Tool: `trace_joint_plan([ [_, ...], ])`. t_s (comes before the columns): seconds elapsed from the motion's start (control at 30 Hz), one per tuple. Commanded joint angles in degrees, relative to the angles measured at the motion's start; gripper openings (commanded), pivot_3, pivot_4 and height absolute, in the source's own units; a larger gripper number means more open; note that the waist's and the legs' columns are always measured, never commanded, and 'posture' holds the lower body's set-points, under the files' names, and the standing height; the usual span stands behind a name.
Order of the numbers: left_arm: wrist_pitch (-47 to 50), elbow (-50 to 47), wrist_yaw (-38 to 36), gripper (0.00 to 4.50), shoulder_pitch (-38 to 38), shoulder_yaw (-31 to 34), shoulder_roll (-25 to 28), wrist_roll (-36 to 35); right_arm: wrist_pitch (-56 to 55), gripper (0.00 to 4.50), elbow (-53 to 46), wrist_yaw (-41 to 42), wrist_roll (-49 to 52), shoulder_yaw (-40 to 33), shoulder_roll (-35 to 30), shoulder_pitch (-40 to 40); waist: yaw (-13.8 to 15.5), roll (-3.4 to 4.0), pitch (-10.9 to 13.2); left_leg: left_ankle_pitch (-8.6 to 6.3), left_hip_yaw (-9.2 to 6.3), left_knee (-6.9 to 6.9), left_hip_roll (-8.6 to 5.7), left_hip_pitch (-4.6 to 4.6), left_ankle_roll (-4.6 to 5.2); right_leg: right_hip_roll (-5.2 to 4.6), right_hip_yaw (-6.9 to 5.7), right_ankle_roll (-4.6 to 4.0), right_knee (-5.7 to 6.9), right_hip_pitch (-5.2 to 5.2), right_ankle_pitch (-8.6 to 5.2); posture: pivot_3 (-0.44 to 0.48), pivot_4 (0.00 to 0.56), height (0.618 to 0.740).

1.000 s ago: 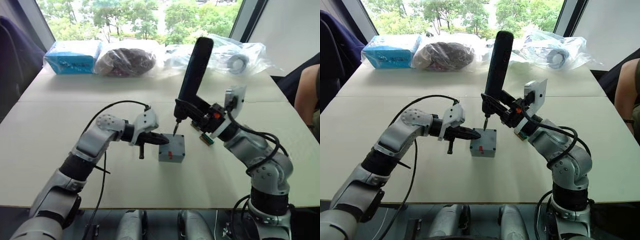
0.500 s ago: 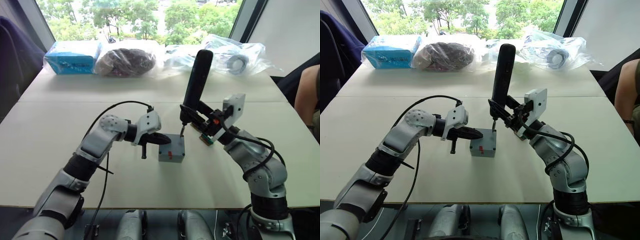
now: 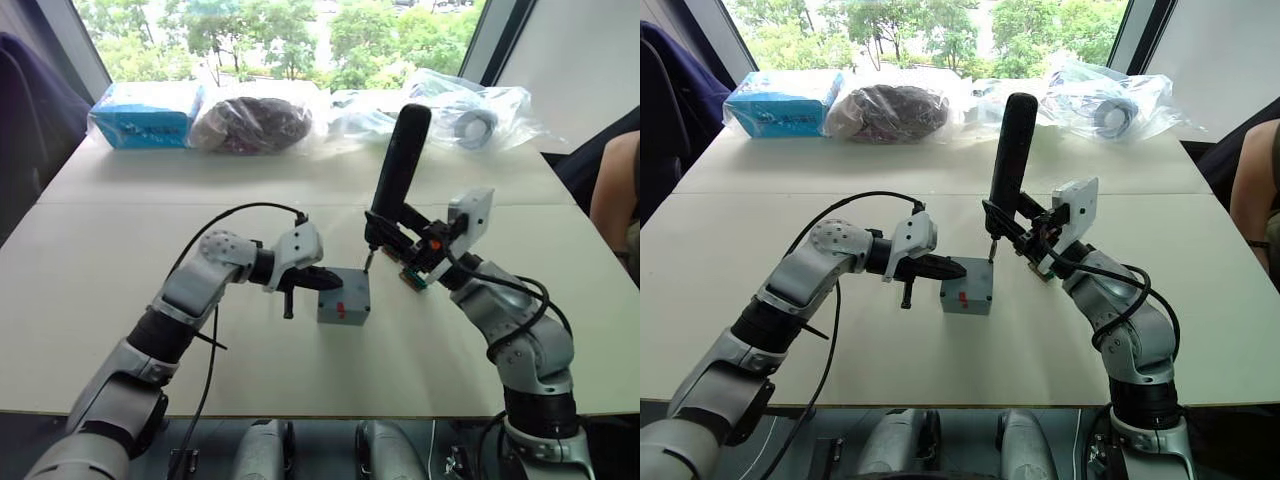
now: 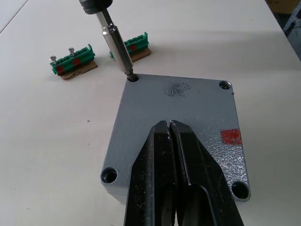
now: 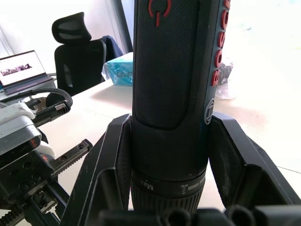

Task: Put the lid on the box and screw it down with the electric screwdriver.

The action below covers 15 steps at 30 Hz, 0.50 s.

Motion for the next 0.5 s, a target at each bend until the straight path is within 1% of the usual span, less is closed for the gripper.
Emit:
trace_joint_plan([
  [0.03, 0.19, 0.10, -0.07, 0.00, 0.61, -0.46, 0.17, 1.14, -2.22, 1.77, 0.63, -0.94, -1.19, -0.54, 0.80, -0.47, 0.01, 0.00, 0.00, 0.00, 0.00, 0.00, 0.00, 0.00, 0.00, 0.00, 0.00, 0.00, 0.00, 0.00, 0.00, 0.000, 0.150, 0.740],
  [0.2, 0.46, 0.14, 0.24, 0.00, 0.68, -0.43, 0.10, 1.13, -3.16, 1.77, 2.01, -1.20, -2.08, -0.11, 1.58, -0.93, 0.02, -0.01, -0.01, 0.00, 0.00, 0.00, 0.00, 0.04, 0.00, 0.00, 0.00, 0.00, 0.01, 0.04, 0.00, 0.000, 0.150, 0.740],
  [0.27, 0.61, 0.03, 0.27, 0.00, 1.06, -0.51, 0.22, 1.11, -2.61, 1.77, -0.31, 0.94, -2.60, 2.89, 0.62, 1.79, 0.02, -0.01, -0.03, 0.00, 0.00, 0.00, 0.00, 0.04, 0.00, 0.00, 0.00, 0.00, 0.01, 0.05, 0.00, 0.000, 0.150, 0.740],
  [0.33, 0.69, -0.01, 0.29, 0.00, 1.23, -0.54, 0.25, 1.12, -2.48, 1.77, -1.36, 1.81, -2.75, 4.25, 0.21, 3.11, 0.02, -0.04, -0.09, 0.00, -0.01, 0.00, 0.00, 0.07, 0.00, 0.00, 0.00, 0.00, 0.00, 0.07, 0.00, 0.000, 0.150, 0.740],
  [0.43, 0.61, 0.49, 0.28, 0.00, 1.60, -0.69, 0.26, 1.31, -3.38, 1.77, -0.98, 2.09, -5.17, 6.91, -0.17, 5.01, -0.08, -0.20, -0.25, 0.00, 0.00, 0.00, 0.01, 0.23, 0.00, 0.01, 0.01, -0.01, 0.00, 0.22, -0.01, 0.000, 0.150, 0.740],
  [0.5, 0.60, 0.53, 0.27, 0.00, 1.65, -0.69, 0.25, 1.35, -3.71, 1.77, -0.91, 2.18, -5.62, 7.26, -0.16, 5.30, -0.12, -0.24, -0.28, -0.01, 0.00, -0.03, 0.04, 0.45, 0.01, 0.04, 0.01, -0.02, -0.02, 0.44, -0.02, 0.000, 0.150, 0.740],
])
